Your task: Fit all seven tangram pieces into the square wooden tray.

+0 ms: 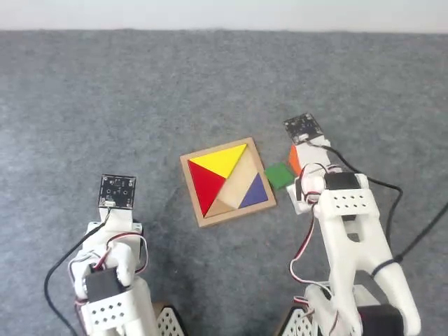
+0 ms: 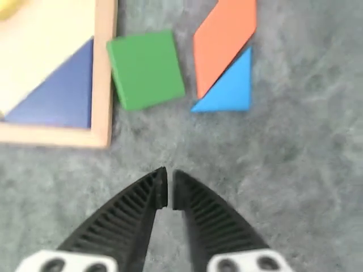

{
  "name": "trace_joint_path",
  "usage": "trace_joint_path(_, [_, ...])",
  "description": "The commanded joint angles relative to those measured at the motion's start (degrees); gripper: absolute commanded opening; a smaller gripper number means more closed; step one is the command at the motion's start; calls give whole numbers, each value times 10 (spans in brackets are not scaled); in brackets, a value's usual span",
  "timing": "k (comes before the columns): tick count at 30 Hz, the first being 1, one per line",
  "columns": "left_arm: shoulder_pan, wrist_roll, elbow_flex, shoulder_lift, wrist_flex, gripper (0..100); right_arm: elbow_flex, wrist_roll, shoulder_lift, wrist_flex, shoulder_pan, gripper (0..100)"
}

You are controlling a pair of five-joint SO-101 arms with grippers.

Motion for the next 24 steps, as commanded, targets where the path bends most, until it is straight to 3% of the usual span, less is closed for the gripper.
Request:
trace_joint_path(1, [-4,-5,-4,-7,4,87,-9,-26,-21,-44,-36,213])
trace_joint_path(9, [-4,-5,-4,-7,4,87,-40,-69,52,-117,-109,223])
trace_joint_path(16, [-4,-5,-4,-7,4,87,-136,-68,212,-116,-99,248])
trace_joint_path(24, [-4,-5,-4,-7,4,87,-199,-9,313,-116,-95,248])
